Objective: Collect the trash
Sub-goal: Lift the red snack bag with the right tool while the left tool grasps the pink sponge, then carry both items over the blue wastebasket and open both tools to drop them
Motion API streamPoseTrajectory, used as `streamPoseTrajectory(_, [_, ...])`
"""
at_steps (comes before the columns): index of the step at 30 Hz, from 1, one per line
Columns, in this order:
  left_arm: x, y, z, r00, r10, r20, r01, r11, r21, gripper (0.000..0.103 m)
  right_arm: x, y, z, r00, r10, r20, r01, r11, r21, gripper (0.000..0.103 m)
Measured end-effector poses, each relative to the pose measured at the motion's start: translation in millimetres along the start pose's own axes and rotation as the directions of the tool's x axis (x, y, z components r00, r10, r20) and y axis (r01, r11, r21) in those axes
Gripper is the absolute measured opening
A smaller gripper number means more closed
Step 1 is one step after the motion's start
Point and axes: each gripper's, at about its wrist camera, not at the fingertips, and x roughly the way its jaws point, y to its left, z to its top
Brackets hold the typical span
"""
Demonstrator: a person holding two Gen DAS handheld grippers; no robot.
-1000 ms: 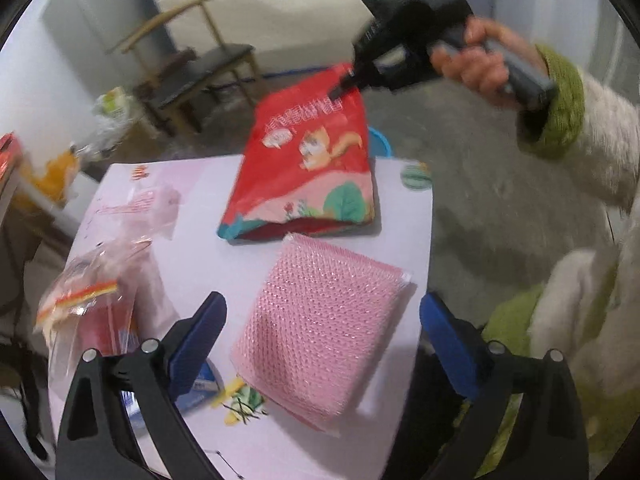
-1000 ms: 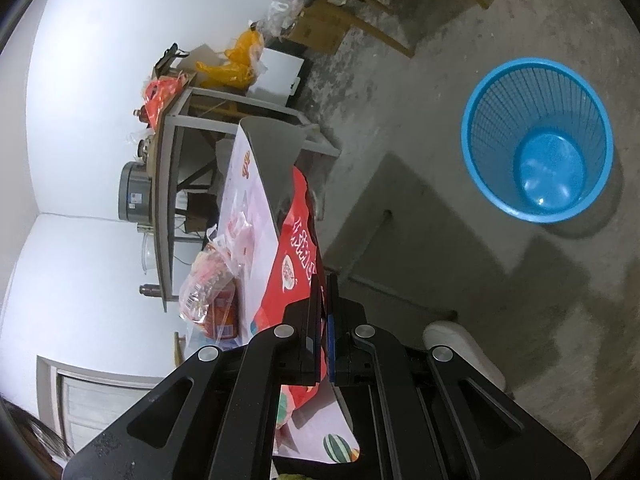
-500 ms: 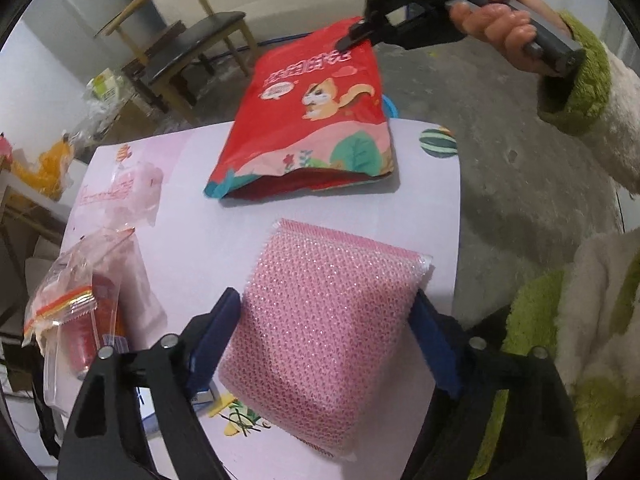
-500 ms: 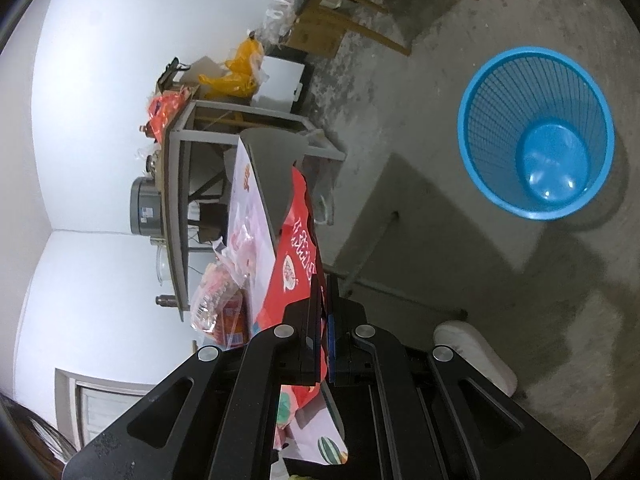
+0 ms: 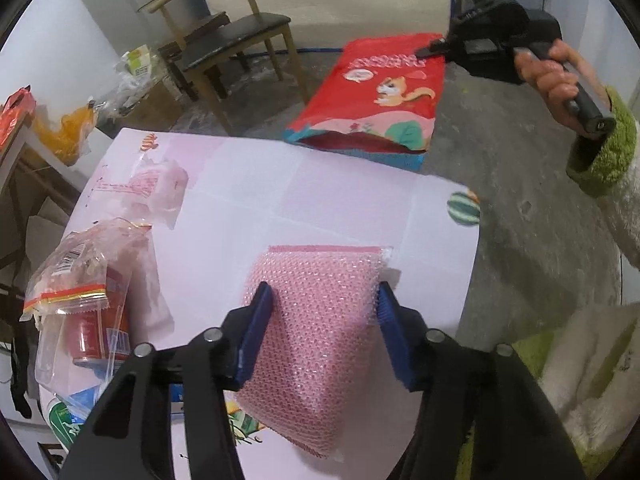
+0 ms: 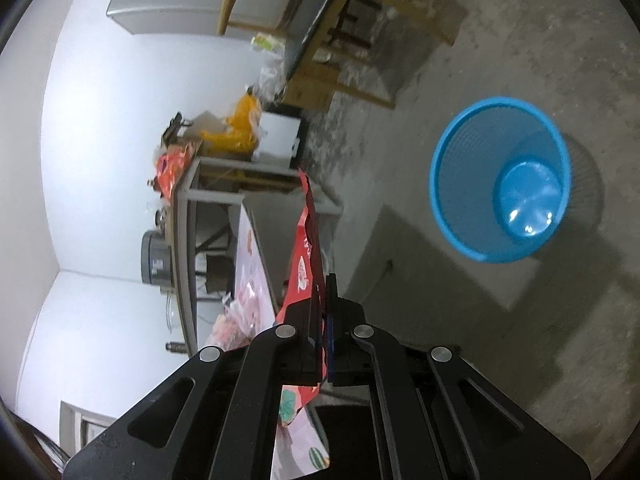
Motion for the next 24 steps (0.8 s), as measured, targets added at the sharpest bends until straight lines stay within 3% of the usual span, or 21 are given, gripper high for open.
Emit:
streamPoseTrajectory(7, [-9, 10, 13, 0.999, 0.024, 0.044, -0.022, 0.999, -0.049, 0.03, -12, -14, 14, 0.997, -0.02, 0.072, 0.018, 0.999, 0.036, 0.0])
streamPoseTrajectory(15, [-17, 18, 36, 0.996, -0.001, 0.094, 0.009, 0.997, -0.082, 0.026, -12, -25, 31, 0.986, -0.08, 0.145, 0.074, 0.996, 0.05, 0.0])
streamPoseTrajectory(20, [-12, 19, 77, 0.988, -0.059, 0.143, 0.075, 0.991, -0.107, 0.026, -7, -32, 46, 0.963, -0.17, 0.209, 0.164, 0.985, 0.05, 0.0])
streamPoseTrajectory(24, [11, 16, 131, 0.981, -0.128, 0.147, 0.147, 0.981, -0.124, 0.027, 4, -43, 57, 0.933, -0.263, 0.246, 0.256, 0.965, 0.057, 0.0])
